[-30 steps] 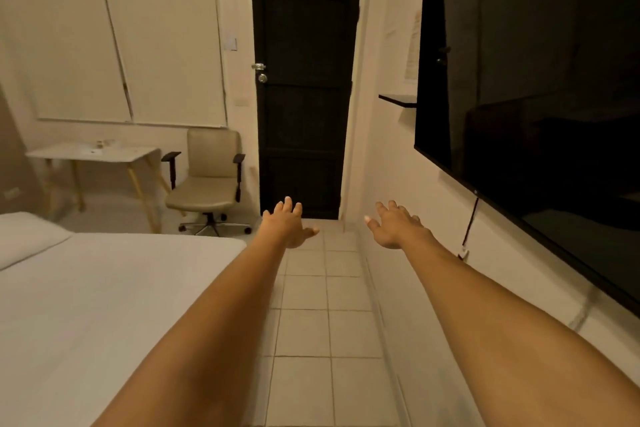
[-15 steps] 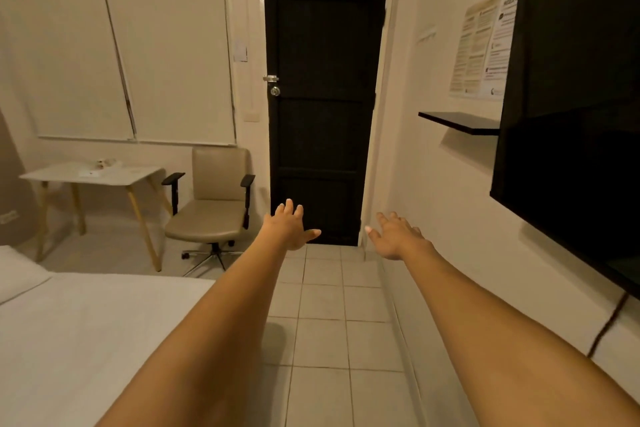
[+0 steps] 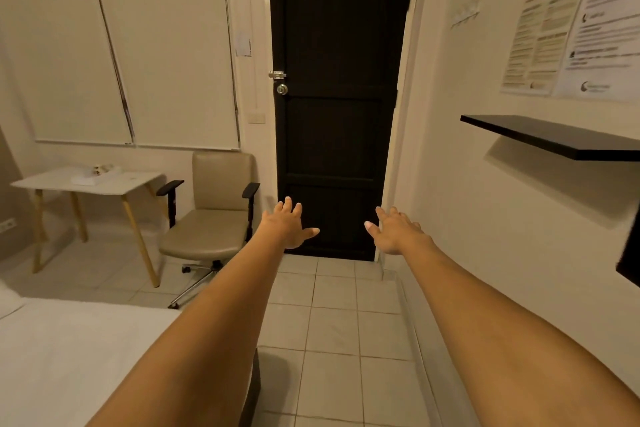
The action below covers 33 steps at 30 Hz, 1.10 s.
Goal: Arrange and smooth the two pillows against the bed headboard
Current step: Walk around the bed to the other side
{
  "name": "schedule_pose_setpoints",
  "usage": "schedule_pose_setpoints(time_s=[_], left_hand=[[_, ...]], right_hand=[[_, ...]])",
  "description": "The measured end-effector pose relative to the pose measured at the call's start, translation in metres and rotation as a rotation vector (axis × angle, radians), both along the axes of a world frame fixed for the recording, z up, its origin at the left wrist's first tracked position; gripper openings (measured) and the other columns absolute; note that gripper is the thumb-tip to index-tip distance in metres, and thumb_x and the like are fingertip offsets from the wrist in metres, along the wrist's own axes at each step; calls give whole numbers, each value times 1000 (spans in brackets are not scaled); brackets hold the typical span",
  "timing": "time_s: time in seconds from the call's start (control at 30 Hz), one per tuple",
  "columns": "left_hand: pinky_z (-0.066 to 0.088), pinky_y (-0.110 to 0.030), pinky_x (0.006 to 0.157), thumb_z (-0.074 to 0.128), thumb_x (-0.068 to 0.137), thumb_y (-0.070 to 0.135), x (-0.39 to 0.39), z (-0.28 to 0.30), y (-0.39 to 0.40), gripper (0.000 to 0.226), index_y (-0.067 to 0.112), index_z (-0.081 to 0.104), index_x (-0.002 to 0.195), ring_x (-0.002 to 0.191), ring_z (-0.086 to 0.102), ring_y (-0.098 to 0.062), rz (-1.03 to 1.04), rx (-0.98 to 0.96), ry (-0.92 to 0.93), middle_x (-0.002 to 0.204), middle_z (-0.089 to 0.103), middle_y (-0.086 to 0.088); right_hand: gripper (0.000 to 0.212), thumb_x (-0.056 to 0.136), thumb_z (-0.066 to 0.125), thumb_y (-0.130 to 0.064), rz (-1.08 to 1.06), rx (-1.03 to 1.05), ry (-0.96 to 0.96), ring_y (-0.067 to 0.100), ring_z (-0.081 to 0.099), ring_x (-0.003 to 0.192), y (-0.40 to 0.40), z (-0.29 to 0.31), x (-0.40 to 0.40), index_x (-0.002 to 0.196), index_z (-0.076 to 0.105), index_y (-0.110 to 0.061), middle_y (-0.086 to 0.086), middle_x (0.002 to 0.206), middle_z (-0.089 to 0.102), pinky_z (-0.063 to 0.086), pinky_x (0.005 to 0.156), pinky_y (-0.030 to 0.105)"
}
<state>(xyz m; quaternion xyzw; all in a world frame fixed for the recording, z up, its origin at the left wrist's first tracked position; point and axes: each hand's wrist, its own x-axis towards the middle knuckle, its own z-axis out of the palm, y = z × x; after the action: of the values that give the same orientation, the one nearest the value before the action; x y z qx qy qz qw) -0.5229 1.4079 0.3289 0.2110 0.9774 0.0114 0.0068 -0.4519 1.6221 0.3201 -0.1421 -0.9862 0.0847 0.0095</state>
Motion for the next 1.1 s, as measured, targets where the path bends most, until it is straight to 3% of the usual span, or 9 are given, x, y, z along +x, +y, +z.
schedule_pose_setpoints(time_s=[0.5, 0.87, 1.1], left_hand=[[10, -52, 119, 35, 95, 60, -231, -2, 120, 83, 14, 2, 156, 150, 0, -30, 74, 23, -37, 163, -6, -10], [10, -52, 119, 34, 95, 60, -422, -24, 135, 83, 13, 1, 156, 150, -1, -31, 106, 32, -62, 163, -7, -11], [11, -55, 120, 35, 95, 60, -559, -15, 116, 84, 13, 4, 156, 150, -1, -32, 177, 9, -68, 163, -5, -12]], right_hand=[[65, 102, 23, -50, 78, 32, -18, 33, 4, 150, 124, 4, -252, 156, 1, -22, 11, 163, 0, 12, 119, 50], [65, 101, 23, -50, 115, 29, -49, 32, 3, 150, 137, -18, -447, 156, -1, -23, 11, 163, -1, 10, 120, 50], [65, 101, 24, -50, 146, 16, -88, 31, 3, 150, 118, 0, -592, 156, 1, -23, 11, 163, 0, 10, 120, 51]])
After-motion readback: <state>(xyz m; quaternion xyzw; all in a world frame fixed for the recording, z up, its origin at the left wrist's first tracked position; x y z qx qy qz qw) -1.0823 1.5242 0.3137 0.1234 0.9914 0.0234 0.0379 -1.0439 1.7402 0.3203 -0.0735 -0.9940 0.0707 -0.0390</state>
